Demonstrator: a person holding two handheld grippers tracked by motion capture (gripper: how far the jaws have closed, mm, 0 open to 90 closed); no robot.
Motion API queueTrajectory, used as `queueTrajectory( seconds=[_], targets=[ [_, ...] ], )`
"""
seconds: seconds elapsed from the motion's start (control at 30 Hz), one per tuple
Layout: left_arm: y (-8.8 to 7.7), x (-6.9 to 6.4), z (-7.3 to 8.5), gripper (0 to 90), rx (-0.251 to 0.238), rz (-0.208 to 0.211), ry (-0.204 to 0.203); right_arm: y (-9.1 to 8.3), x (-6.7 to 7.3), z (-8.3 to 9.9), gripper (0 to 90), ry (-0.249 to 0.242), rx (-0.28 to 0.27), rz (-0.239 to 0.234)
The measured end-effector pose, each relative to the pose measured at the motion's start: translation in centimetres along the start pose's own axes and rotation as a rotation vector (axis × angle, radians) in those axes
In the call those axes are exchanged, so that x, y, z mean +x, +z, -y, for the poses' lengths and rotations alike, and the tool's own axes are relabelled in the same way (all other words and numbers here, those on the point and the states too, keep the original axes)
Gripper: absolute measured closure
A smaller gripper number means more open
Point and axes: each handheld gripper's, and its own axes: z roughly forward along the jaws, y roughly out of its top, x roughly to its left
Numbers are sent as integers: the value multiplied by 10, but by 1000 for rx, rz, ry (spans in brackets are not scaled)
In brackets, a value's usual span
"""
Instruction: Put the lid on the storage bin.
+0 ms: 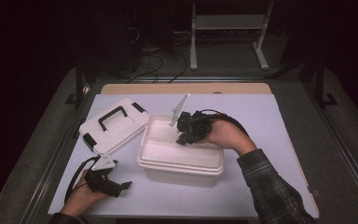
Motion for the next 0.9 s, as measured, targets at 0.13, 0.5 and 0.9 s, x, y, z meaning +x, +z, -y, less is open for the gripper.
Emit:
queueTrajectory(
  seconds=[0.13,0.5,0.9],
  targets=[
    [0,0,0,0,-1,0,-2,3,0,2,885,-1,-4,0],
    [0,0,0,0,-3,-1,-2,8,1,4,883,-3,-8,3],
    [0,0,0,0,-3,-1,-2,6,-1,10,666,40,-34,5]
  ],
)
